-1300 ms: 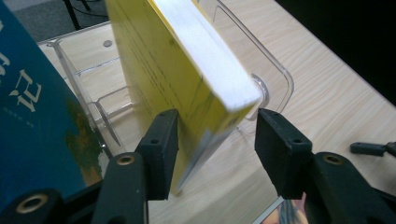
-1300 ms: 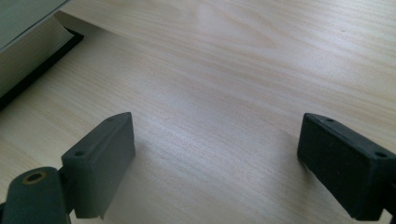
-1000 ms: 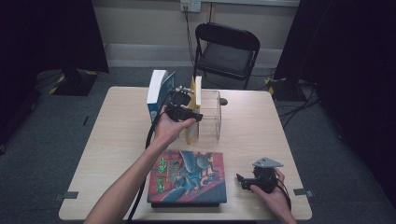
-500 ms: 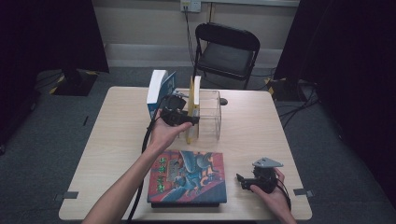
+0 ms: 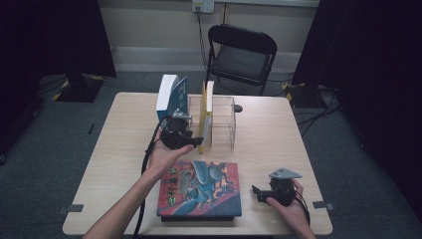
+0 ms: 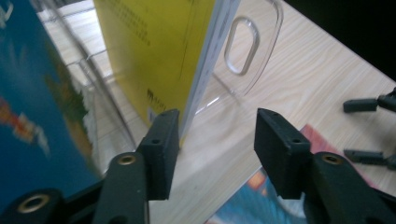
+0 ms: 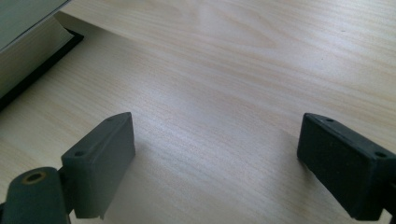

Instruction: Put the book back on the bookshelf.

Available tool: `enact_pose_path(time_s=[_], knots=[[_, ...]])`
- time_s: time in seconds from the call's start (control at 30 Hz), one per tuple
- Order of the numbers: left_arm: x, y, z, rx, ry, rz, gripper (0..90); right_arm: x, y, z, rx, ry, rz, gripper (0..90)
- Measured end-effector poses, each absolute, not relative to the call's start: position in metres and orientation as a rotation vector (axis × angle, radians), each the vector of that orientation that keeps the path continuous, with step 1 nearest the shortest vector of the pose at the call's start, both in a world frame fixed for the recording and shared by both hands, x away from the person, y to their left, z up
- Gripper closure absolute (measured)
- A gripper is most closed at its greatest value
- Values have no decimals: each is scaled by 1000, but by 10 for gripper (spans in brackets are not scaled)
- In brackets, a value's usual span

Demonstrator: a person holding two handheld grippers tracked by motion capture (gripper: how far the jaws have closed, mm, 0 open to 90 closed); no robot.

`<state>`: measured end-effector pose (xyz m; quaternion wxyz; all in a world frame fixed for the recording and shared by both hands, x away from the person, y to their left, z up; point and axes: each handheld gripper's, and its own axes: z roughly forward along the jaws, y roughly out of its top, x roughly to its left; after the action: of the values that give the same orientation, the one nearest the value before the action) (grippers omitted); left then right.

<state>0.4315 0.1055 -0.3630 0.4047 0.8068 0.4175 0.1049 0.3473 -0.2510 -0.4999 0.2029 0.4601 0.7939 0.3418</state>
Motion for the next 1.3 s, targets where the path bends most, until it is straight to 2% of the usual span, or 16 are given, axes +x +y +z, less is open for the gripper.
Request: enact_pose_path(time_s=[0.07,0.2,0.53,0.7,0.87,1.0,1.3], knots=[[425,113,-366,2037,1042,264,557,347,-250,-499,1290,2215,951,121],[411,128,-379,2034,1036,252,635,345,-248,-494,1299,2258,973,211],[380,165,-410,2050,1057,231,700,340,-233,-463,1205,2211,1146,277],[362,182,-424,2028,1091,233,696,348,-212,-442,1128,2208,1237,280],[352,199,-436,2000,1143,230,651,362,-178,-429,1039,2237,1270,262],[353,208,-444,1960,1173,152,588,374,-153,-437,997,2293,1256,253],[350,198,-445,2005,1136,178,592,394,-133,-456,994,2375,1230,216]])
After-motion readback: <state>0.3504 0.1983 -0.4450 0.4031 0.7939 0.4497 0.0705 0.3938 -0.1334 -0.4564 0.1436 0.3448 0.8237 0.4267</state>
